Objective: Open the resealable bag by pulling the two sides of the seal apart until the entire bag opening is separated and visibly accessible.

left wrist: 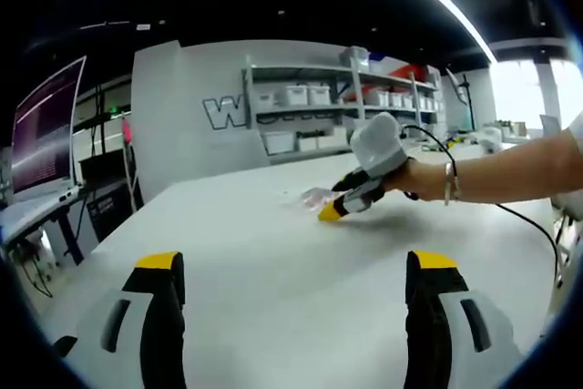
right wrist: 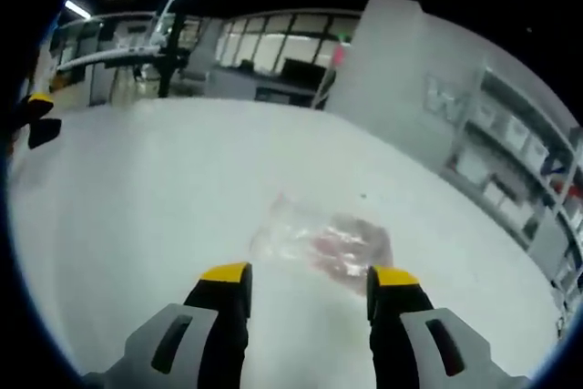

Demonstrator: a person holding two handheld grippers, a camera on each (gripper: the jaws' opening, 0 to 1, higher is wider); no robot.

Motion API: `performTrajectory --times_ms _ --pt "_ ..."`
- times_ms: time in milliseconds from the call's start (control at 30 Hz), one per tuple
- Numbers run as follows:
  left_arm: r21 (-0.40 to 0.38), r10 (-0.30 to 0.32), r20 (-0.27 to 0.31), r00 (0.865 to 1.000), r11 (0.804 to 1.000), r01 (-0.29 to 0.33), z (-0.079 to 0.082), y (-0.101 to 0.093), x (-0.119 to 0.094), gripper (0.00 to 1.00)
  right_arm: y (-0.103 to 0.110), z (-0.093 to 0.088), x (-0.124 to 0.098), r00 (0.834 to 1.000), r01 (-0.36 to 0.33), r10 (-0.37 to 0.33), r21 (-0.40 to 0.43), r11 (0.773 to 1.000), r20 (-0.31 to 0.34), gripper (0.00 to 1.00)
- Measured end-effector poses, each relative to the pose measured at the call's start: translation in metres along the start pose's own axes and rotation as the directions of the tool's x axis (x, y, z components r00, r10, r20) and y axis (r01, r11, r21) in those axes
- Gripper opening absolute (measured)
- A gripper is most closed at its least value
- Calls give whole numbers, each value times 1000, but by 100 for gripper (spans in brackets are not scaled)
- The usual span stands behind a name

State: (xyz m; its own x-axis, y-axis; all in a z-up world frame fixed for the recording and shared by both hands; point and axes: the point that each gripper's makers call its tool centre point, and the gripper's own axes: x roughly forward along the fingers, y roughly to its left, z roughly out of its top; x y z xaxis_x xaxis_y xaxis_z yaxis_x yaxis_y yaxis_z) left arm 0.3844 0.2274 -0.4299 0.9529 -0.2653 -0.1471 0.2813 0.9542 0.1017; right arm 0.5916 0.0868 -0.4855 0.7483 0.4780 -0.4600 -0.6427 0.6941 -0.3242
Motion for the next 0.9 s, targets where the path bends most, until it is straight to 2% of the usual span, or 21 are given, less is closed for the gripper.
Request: performTrajectory --times_ms 467,733,900 --pt "-5 -1 -4 1000 1000 1 -4 1 1 98 1 1 6 1000 -17 17 9 1000 18 46" --pt "-7 -2 1 1000 1000 2 -4 1 1 98 6 1 11 997 -62 60 44 997 45 35" --pt "-10 1 3 1000 1000 -1 -4 2 -1 97 8 4 13 996 -64 63 16 998 55 28"
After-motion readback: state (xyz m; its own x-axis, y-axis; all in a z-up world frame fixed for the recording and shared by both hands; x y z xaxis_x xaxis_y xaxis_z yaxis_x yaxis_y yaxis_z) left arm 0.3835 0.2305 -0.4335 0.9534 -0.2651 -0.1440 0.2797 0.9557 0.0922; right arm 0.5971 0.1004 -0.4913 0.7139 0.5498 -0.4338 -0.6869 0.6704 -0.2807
